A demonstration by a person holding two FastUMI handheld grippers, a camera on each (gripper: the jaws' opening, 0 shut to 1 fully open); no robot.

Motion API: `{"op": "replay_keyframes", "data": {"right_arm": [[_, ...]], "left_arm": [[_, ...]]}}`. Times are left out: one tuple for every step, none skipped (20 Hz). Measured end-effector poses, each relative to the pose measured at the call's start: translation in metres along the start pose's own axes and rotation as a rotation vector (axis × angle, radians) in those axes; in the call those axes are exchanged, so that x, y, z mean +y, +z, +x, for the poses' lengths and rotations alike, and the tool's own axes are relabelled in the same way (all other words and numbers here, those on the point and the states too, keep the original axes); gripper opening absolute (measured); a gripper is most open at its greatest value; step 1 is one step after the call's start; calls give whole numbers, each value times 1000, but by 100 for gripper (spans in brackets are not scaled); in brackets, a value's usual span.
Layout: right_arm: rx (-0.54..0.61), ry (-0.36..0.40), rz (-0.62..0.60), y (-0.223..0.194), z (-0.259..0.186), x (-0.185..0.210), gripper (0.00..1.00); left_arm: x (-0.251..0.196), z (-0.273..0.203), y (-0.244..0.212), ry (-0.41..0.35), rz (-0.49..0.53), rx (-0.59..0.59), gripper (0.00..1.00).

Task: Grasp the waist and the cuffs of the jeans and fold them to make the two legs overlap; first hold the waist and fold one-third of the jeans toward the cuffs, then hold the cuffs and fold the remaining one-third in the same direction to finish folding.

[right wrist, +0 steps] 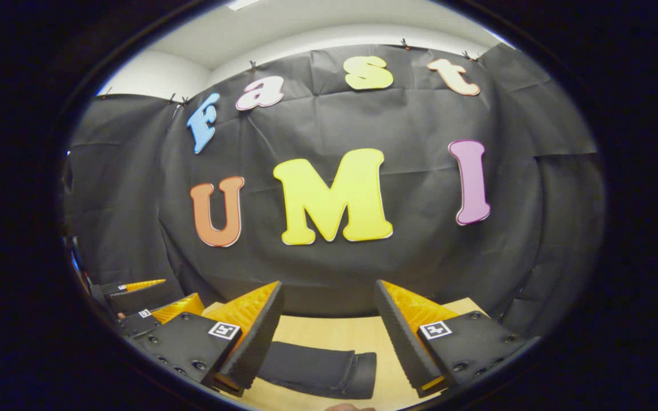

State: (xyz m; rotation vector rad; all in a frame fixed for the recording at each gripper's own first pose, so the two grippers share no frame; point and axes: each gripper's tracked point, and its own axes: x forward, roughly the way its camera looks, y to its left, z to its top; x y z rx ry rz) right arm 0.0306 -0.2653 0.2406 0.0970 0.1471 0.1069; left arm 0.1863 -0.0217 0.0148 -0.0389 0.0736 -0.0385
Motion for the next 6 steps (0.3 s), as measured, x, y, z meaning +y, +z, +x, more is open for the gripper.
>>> {"op": "replay_keyframes", "data": {"right_arm": [[-11, 1, -11, 0, 0, 1, 98], [-16, -3, -32, -2, -2, 1, 98], [-19, -2, -56, -5, -2, 1, 98], [-18, -2, -75, -7, -3, 2, 98], [-21, 1, -93, -10, -3, 3, 98], [-22, -2, -113, -14, -3, 2, 97]], "left_arm": [[0, -1, 1, -1, -5, -1, 99], [-1, -2, 3, -6, -23, -5, 99], [0, -3, 5, -8, -42, -11, 99], [1, -4, 8, -6, -52, -16, 100], [4, -5, 11, 3, -52, -25, 100], [7, -6, 14, 11, -48, -35, 99]]}}
